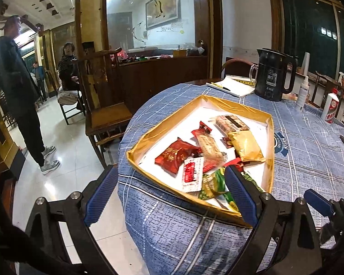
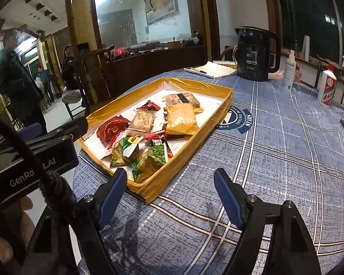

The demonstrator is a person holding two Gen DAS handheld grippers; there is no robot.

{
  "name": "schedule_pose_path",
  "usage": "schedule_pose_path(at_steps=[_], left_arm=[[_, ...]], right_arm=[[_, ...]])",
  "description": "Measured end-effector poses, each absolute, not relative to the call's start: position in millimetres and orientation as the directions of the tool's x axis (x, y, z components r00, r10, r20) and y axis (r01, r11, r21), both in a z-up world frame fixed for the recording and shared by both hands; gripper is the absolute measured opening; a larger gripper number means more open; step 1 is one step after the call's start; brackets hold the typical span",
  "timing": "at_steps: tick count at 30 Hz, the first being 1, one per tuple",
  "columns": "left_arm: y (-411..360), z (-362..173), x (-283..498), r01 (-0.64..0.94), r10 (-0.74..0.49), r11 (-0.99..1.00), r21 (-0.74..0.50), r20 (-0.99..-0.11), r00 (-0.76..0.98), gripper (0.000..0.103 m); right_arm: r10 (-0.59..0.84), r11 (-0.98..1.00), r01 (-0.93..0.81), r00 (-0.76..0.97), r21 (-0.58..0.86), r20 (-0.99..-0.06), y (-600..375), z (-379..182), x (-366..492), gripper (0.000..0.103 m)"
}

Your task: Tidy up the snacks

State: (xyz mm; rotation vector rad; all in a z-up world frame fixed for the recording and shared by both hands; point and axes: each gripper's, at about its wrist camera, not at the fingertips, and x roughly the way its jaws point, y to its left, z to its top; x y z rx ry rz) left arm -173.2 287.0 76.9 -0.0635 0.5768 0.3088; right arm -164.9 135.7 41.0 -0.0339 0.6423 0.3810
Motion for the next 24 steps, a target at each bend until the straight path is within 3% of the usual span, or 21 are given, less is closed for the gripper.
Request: schedule_pose_path(at_steps=[24], left_arm=[[300.2,61.4,-172.1,-0.252,0.164,0.966,-0.054,-0.626,0.763,0.094]], right_arm=[[0.303,0.925,-0.380,0.739,-0.001,-0.602,162.1,42.7,-178.7,0.079]])
